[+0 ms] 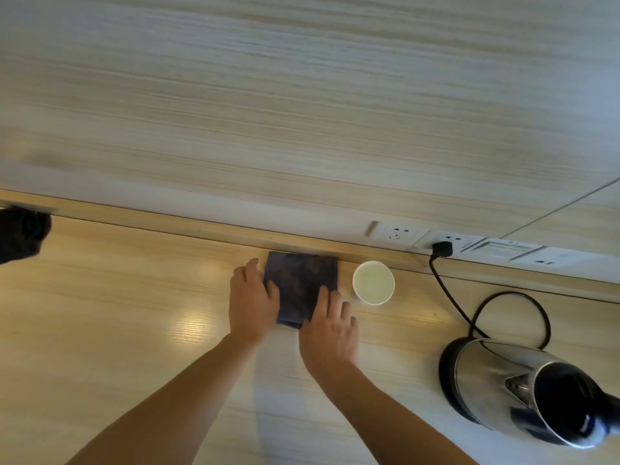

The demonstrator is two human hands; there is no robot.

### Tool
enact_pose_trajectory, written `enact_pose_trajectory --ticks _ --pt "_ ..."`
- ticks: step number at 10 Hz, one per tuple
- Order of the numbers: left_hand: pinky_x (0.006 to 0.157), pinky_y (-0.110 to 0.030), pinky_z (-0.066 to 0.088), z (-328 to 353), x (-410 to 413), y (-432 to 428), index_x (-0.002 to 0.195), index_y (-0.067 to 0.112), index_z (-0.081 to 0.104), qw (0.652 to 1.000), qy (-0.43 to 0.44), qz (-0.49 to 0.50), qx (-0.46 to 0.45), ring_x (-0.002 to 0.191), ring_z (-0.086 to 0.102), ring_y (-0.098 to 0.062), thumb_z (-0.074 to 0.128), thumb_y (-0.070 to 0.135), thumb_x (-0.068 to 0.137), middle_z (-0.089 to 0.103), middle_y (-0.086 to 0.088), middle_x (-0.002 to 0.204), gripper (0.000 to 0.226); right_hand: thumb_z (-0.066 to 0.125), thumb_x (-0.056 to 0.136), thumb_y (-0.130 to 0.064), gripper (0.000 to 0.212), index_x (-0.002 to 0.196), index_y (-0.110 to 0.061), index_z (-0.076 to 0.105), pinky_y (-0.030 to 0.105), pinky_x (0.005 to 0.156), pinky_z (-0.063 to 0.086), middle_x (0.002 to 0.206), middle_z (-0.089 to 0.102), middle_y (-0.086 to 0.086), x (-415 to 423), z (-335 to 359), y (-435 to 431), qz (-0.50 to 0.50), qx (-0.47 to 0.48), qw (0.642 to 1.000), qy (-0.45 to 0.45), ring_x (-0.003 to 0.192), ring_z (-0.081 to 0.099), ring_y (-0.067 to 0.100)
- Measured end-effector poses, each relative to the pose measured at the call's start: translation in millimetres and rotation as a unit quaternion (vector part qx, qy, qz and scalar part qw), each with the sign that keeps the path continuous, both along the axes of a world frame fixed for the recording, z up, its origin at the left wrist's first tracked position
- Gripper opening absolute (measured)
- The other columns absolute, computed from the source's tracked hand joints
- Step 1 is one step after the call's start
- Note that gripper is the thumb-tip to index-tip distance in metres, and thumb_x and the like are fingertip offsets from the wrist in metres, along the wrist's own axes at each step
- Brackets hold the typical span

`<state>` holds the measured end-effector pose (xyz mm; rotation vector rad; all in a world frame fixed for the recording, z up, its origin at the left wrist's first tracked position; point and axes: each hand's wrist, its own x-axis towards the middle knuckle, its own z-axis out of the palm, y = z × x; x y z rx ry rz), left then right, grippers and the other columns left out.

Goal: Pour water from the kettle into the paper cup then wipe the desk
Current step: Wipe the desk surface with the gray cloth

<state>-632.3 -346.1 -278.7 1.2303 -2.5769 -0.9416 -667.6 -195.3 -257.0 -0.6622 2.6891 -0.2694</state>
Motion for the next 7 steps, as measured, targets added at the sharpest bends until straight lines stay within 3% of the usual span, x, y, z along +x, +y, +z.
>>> enact_pose_trajectory --ticks 1,2,3,4,6,7 --pt "0.116 -0.047 0.045 -9 13 4 0.155 0.011 0.038 0.972 -0.054 -0.184 -0.138 0.147 0.044 -0.034 0.049 0.03 0.103 0.042 -0.015 0.161 0.057 0.052 0.1 -0.041 0.077 0.162 -0.007 0.022 0.05 0.117 0.038 0.164 0.032 0.018 -1 -7 -9 0.06 -0.014 0.998 0.027 0.147 0.037 0.037" --pt "0.131 -0.048 0.006 -18 16 0 0.165 0.02 0.003 0.939 -0.171 -0.268 -0.131 0.162 -0.005 -0.023 0.007 0.054 0.102 -0.005 -0.003 0.175 0.071 0.023 0.108 -0.049 0.076 0.161 -0.009 -0.013 0.048 0.13 0.005 0.172 -0.014 0.014 -23 -22 -18 0.1 0.031 0.994 0.003 0.16 -0.01 0.029" --pt "0.131 -0.049 -0.007 -22 15 -5 0.164 0.023 -0.014 0.93 -0.228 -0.266 -0.113 0.159 -0.021 -0.018 -0.011 0.06 0.093 -0.023 0.002 0.171 0.08 0.02 0.105 -0.059 0.083 0.159 -0.01 -0.02 0.045 0.13 -0.001 0.17 -0.022 0.011 -34 -37 -13 0.103 0.042 0.994 -0.015 0.158 -0.017 0.026" --pt "0.13 -0.052 -0.006 -21 13 -8 0.163 0.023 -0.016 0.923 -0.243 -0.27 -0.122 0.159 -0.019 -0.02 -0.013 0.062 0.09 -0.025 0.002 0.17 0.083 0.017 0.103 -0.063 0.085 0.16 -0.011 -0.018 0.044 0.129 -0.003 0.171 -0.019 0.011 -34 -47 -8 0.105 0.039 0.994 0.0 0.159 -0.014 0.026" --pt "0.126 -0.053 -0.012 -14 17 -7 0.162 0.027 -0.019 0.917 -0.258 -0.268 -0.147 0.158 -0.023 -0.021 -0.008 0.064 0.094 -0.025 0.002 0.172 0.079 0.0 0.095 -0.069 0.086 0.162 -0.017 -0.016 0.049 0.129 -0.004 0.17 -0.022 0.008 -25 -33 -6 0.087 0.044 0.995 0.002 0.158 -0.019 0.026" --pt "0.127 -0.054 -0.011 0 34 0 0.162 0.033 -0.018 0.923 -0.223 -0.273 -0.154 0.157 -0.025 -0.022 0.003 0.069 0.099 -0.025 0.003 0.171 0.076 0.012 0.101 -0.07 0.081 0.161 -0.024 -0.017 0.05 0.129 0.001 0.169 -0.024 0.002 -3 -16 8 0.075 0.025 0.997 -0.011 0.158 -0.019 0.024"
